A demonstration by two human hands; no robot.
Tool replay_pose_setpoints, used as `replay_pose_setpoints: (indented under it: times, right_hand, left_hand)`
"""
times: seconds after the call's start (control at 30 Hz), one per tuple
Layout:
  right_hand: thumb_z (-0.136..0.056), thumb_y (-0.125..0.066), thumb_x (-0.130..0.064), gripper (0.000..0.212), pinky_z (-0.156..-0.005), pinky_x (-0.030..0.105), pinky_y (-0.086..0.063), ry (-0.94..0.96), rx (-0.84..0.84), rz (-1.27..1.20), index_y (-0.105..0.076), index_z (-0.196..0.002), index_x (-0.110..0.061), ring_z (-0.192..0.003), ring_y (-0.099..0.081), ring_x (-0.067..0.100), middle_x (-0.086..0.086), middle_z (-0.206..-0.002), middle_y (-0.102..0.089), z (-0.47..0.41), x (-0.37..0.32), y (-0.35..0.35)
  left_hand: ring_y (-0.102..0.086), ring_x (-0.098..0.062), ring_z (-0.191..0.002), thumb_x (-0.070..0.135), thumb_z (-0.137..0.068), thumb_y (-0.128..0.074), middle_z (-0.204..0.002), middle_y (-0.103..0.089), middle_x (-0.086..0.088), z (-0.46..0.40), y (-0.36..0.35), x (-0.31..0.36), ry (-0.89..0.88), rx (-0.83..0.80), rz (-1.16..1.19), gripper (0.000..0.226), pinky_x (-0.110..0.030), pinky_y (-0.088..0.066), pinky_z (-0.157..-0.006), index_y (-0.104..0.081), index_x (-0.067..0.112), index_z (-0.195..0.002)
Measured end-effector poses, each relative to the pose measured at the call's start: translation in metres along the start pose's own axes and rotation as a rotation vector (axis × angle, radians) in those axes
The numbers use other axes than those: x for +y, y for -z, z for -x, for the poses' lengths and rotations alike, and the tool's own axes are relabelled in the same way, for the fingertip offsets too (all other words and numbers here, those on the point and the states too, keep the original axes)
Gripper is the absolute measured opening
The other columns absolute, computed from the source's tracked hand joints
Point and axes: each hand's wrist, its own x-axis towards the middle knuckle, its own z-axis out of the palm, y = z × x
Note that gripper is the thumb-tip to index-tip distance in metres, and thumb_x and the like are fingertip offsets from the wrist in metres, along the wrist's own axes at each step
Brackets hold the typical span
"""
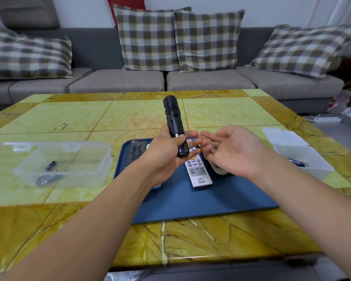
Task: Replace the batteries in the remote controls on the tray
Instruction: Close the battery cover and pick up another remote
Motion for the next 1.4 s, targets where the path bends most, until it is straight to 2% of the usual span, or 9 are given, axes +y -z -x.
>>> replay_pose_setpoints:
  times: [0.1, 0.27, 0.43, 0.63, 0.73, 0.9, 1.17, 1.23, 1.4]
  right_hand:
    - [-0.090, -0.026, 0.018, 0.052, -0.067, 0.021, -0.048, 0.088, -0.089, 0.118, -0.045, -0.137, 0.004, -0.082, -0.058, 0.018, 0.024, -0.129, -0.056, 0.003, -0.002, 0.000]
    - [-0.092, -0.048, 0.019, 0.043, -0.091, 0.027, -0.056, 0.269, -0.138, 0.374, -0.052, -0.133, 0.004, -0.108, -0.069, 0.022, 0.022, -0.124, -0.064, 0.008, -0.003, 0.005]
    - [-0.091, -0.064, 0.006, 0.027, -0.078, 0.027, -0.060, 0.620, -0.122, 0.618, -0.062, -0.117, 0.001, -0.092, -0.074, 0.026, 0.022, -0.098, -0.074, 0.019, 0.007, -0.005]
    - [-0.095, -0.063, -0.006, 0.028, -0.071, 0.029, -0.058, 0.960, -0.127, 1.055, -0.061, -0.118, -0.021, -0.073, -0.074, 0.014, 0.003, -0.078, -0.077, 0.025, 0.012, -0.013]
    - [-0.095, -0.062, -0.007, 0.016, -0.072, 0.040, -0.061, 1.011, -0.104, 1.052, -0.063, -0.108, -0.017, -0.073, -0.073, 0.016, 0.002, -0.075, -0.076, 0.022, 0.015, -0.012]
    - [-0.095, -0.063, -0.007, 0.031, -0.073, 0.023, -0.056, 1.040, -0.116, 1.123, -0.054, -0.122, -0.018, -0.070, -0.070, 0.006, -0.001, -0.076, -0.076, 0.015, 0.016, -0.008]
    - [-0.084, -0.076, -0.004, 0.013, -0.076, 0.021, -0.056, 1.147, -0.098, 1.043, -0.071, -0.094, -0.011, -0.077, -0.072, 0.006, -0.006, -0.081, -0.075, 0.006, 0.025, -0.004]
    - [-0.079, -0.080, -0.002, 0.013, -0.078, 0.028, -0.060, 1.160, -0.102, 1.029, -0.075, -0.089, -0.008, -0.078, -0.073, 0.008, -0.003, -0.083, -0.076, 0.005, 0.025, -0.002]
    - [-0.079, -0.080, -0.006, 0.006, -0.071, 0.031, -0.056, 1.411, -0.200, 1.297, -0.080, -0.083, -0.002, -0.076, -0.072, 0.014, 0.006, -0.080, -0.077, 0.001, 0.025, 0.006]
  left_hand:
    - [-0.071, -0.029, -0.107, -0.001, -0.107, -0.031, -0.123, -0.068, -0.014, -0.001, 0.001, 0.000, -0.048, 0.002, -0.035, 0.035, -0.043, -0.058, -0.093, -0.047, 0.028, -0.116]
    - [-0.072, -0.026, -0.106, 0.000, -0.107, -0.032, -0.126, -0.067, -0.010, -0.004, 0.002, 0.000, -0.040, -0.011, 0.061, 0.039, -0.041, -0.058, -0.091, -0.046, 0.028, -0.131]
    - [-0.075, -0.023, -0.086, -0.001, -0.106, -0.034, -0.109, -0.073, -0.016, -0.002, -0.005, 0.000, 0.035, -0.088, 0.254, 0.039, -0.042, -0.062, -0.078, -0.046, 0.014, -0.140]
    - [-0.064, -0.039, -0.119, 0.006, -0.105, -0.039, -0.127, -0.061, -0.028, 0.003, -0.005, 0.004, 0.127, -0.137, 0.340, 0.040, -0.046, -0.060, -0.087, -0.041, 0.001, -0.144]
    - [-0.065, -0.038, -0.115, 0.009, -0.105, -0.035, -0.122, -0.060, -0.027, 0.006, -0.004, 0.007, 0.174, -0.154, 0.348, 0.041, -0.043, -0.060, -0.088, -0.041, -0.010, -0.142]
    - [-0.063, -0.037, -0.110, 0.009, -0.106, -0.033, -0.127, -0.060, -0.030, 0.010, -0.004, 0.008, 0.201, -0.144, 0.334, 0.037, -0.042, -0.060, -0.087, -0.049, -0.013, -0.130]
    - [-0.056, -0.037, -0.129, 0.006, -0.106, -0.033, -0.137, -0.055, -0.032, 0.007, -0.005, 0.005, 0.190, -0.153, 0.364, 0.036, -0.042, -0.060, -0.087, -0.049, -0.014, -0.132]
    - [-0.057, -0.040, -0.127, 0.005, -0.107, -0.031, -0.138, -0.053, -0.035, 0.005, -0.005, 0.004, 0.172, -0.113, 0.403, 0.036, -0.045, -0.061, -0.084, -0.043, -0.012, -0.136]
    - [-0.071, -0.033, -0.098, 0.007, -0.108, -0.029, -0.112, -0.068, -0.025, -0.002, 0.000, 0.005, 0.118, -0.021, 0.392, 0.032, -0.043, -0.062, -0.079, -0.042, -0.003, -0.136]
